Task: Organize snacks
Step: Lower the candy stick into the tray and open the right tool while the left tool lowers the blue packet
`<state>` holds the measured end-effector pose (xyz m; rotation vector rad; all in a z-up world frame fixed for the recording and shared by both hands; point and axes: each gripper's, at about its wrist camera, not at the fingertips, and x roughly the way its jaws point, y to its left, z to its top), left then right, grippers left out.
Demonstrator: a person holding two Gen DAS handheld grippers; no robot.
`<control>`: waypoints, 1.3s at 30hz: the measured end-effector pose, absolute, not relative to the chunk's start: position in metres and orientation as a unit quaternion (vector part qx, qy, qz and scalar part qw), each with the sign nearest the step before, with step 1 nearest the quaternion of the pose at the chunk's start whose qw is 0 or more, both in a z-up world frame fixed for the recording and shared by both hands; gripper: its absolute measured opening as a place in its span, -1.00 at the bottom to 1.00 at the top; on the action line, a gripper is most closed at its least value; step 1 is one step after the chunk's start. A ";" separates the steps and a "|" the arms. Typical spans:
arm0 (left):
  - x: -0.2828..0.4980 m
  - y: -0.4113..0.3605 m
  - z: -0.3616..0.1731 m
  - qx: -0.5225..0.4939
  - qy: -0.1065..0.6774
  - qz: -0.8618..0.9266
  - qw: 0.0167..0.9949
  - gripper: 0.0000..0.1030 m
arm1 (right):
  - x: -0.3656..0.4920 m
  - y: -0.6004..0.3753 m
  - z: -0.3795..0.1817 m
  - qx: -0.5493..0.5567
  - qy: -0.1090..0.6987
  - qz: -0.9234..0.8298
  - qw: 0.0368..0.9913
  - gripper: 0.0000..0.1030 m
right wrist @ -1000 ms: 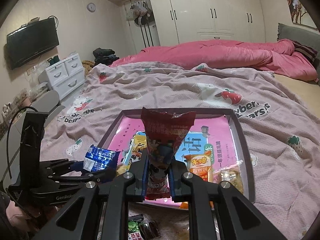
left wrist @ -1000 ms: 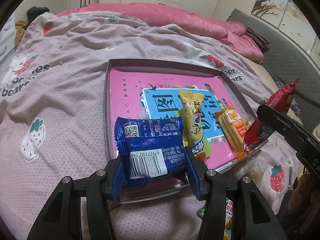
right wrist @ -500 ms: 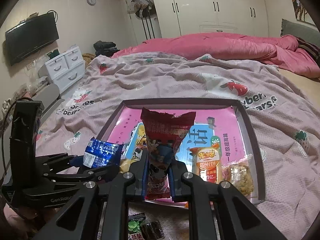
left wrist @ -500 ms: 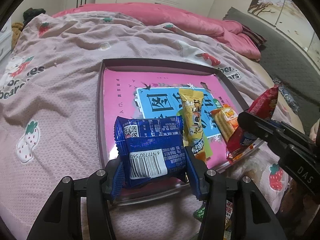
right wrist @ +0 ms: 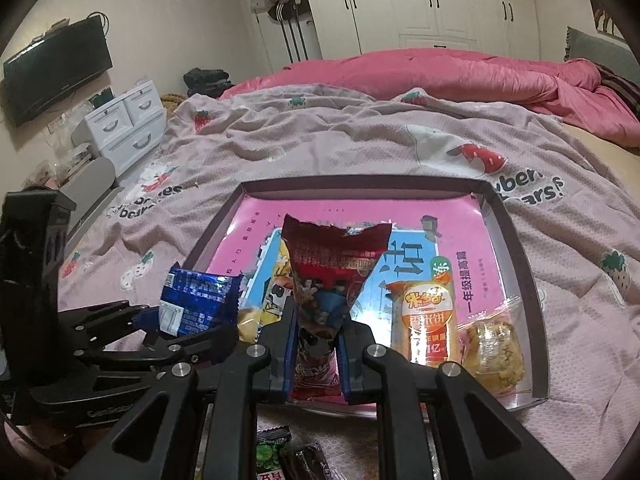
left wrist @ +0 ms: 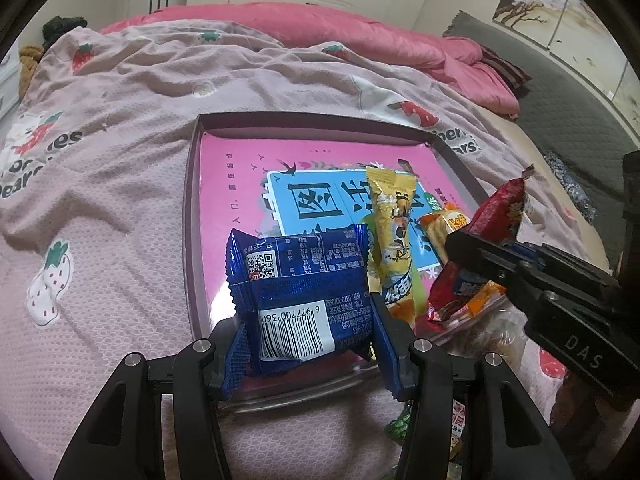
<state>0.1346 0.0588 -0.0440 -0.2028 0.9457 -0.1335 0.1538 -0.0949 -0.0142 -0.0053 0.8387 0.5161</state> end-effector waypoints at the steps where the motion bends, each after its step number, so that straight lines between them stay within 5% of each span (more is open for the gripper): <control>1: 0.134 0.059 -0.044 -0.097 0.454 -0.064 0.883 0.07 | 0.154 -0.094 -0.015 -0.003 0.405 0.247 0.880 -0.67; 39: 0.133 0.066 -0.044 -0.101 0.454 -0.055 0.883 0.07 | 0.161 -0.094 -0.038 0.008 0.432 0.232 0.872 -0.60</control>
